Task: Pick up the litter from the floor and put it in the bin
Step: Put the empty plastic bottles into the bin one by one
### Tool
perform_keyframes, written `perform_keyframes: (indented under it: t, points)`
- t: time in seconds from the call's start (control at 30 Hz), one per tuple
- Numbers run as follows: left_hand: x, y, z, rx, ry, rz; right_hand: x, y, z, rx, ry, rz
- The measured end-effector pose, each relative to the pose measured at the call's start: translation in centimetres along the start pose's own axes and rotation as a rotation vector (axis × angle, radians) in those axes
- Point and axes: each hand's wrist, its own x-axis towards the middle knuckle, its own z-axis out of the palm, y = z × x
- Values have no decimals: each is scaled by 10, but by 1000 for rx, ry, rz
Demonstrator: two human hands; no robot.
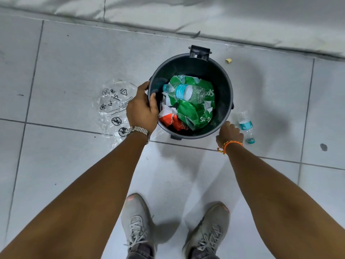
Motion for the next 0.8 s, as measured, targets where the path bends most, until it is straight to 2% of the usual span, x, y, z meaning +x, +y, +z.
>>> perform_keyframes:
  t: [0.07,0.13,0.23,0.3,0.33,0.4,0.5,0.57,0.63,0.7,0.73,0.8]
  points:
    - [0,2,-2,7,-17,-10,-13,-3,-24,256,150,107]
    - [-1,4,-3,3,-30,-21,-31,-3,-59,567,459,124]
    - [-2,7,-4,8,-36,-46,-72,-6,-120,848,1018,-121]
    - [-1,9,-5,19,-39,-56,-100,-19,-145,1050,1207,-302]
    - [-1,9,-5,27,-48,-62,-113,-31,-151,1136,1203,-377]
    - [-1,10,-6,32,-69,-72,-133,-55,-145,1194,1040,-518]
    - [1,9,-6,44,-84,-54,-144,-71,-109,921,705,-643]
    - [2,8,-6,43,-74,-50,-136,-56,-87,815,673,-694]
    - [1,8,-6,30,-67,-51,-114,-28,-73,866,805,-586]
    - [0,8,-5,14,-51,-52,-80,4,-60,923,915,-307]
    - [0,8,-4,3,-44,-52,-63,21,-54,876,914,-180]
    - [0,8,-4,-13,-29,-52,-32,52,-36,672,740,-40]
